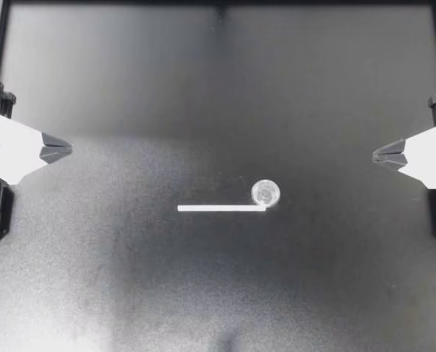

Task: Pick up the plastic cup and open its lid.

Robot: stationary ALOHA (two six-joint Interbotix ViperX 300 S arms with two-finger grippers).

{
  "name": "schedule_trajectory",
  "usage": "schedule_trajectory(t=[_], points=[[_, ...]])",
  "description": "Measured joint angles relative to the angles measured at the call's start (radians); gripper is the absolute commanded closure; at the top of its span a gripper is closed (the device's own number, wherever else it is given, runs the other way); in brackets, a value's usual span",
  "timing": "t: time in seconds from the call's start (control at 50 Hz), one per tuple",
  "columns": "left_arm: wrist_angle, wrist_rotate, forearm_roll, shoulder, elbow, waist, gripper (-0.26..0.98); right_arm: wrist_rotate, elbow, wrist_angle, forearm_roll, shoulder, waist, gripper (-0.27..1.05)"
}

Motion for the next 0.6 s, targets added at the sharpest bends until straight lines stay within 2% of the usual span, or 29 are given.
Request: schedule_trajectory(t=[0.16,0.28,0.48,0.6], points=[[-0.02,0.017,0.0,0.014,0.0,-0.006,0.87,-0.002,0.002,-0.038,-0.005,0.0,0.0,0.95],[-0.034,0.044,-0.002,0.072,0.008,-0.002,0.87,-0.005,0.012,-0.092,-0.006,0.025,0.0,0.95],[-0.064,0.081,-0.002,0.29,0.008,0.014,0.87,0.003,0.014,-0.12,-0.006,0.169,-0.002,0.95],[-0.094,0.08,0.0,0.445,-0.023,0.015,0.87,0.008,0.011,-0.132,-0.006,0.261,-0.002,0.95]])
